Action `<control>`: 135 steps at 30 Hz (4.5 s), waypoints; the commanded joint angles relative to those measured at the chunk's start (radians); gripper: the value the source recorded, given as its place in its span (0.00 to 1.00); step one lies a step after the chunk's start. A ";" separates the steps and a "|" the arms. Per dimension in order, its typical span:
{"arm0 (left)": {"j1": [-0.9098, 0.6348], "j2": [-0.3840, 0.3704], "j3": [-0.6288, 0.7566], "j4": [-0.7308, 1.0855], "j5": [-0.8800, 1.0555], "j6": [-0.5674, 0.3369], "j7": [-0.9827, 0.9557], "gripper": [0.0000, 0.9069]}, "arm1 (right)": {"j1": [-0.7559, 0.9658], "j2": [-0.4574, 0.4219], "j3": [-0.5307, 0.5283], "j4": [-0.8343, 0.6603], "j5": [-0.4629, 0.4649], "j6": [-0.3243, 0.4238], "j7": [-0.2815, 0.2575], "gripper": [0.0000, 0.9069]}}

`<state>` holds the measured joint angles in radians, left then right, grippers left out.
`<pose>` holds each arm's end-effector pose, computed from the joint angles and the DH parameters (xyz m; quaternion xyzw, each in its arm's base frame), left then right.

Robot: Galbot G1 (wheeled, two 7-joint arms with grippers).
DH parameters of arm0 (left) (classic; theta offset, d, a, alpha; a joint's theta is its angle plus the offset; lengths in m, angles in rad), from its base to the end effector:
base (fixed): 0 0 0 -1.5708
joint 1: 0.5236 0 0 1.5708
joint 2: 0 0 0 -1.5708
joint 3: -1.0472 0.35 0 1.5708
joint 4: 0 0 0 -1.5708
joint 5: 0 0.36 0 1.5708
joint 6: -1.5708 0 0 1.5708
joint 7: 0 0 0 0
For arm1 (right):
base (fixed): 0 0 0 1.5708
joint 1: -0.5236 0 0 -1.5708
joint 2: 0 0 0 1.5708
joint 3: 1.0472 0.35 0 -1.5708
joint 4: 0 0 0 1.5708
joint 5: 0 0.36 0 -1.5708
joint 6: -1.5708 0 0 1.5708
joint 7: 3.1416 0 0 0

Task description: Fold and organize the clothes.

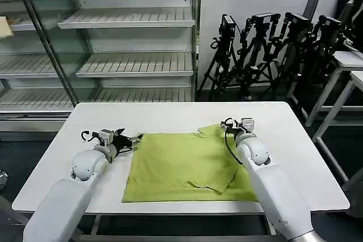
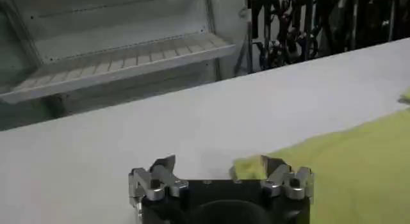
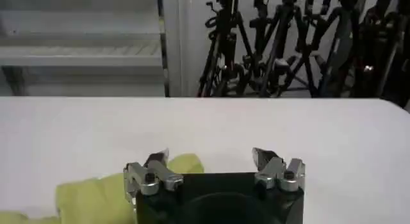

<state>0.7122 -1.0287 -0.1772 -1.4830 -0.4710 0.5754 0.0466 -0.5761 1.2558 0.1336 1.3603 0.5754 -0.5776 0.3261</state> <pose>0.4467 0.0926 -0.2571 -0.1201 -0.9590 -0.0896 0.2405 0.4925 -0.0045 -0.2494 0.0075 -0.9734 0.0099 0.2288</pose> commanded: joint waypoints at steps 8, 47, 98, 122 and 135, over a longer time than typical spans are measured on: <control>-0.043 -0.024 0.013 0.073 0.002 0.002 0.030 0.01 | 0.029 0.014 -0.013 -0.064 0.014 -0.002 -0.019 0.00; 0.041 -0.008 -0.005 -0.066 -0.074 -0.008 0.018 0.01 | -0.116 -0.059 0.033 0.183 0.035 0.000 -0.083 0.00; 0.446 0.040 -0.204 -0.446 -0.063 -0.047 -0.003 0.01 | -0.600 -0.165 0.198 0.683 -0.017 -0.003 -0.064 0.00; 0.525 0.065 -0.219 -0.481 -0.023 0.000 -0.006 0.01 | -0.631 -0.189 0.192 0.655 -0.026 -0.002 -0.063 0.00; 0.554 0.046 -0.232 -0.544 0.012 -0.024 -0.084 1.00 | -0.679 -0.198 0.242 0.699 -0.050 -0.001 -0.066 1.00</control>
<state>1.2488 -0.9725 -0.3950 -1.9744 -0.4758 0.5701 0.0244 -1.2332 1.0605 0.3430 2.0391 0.5357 -0.5792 0.2598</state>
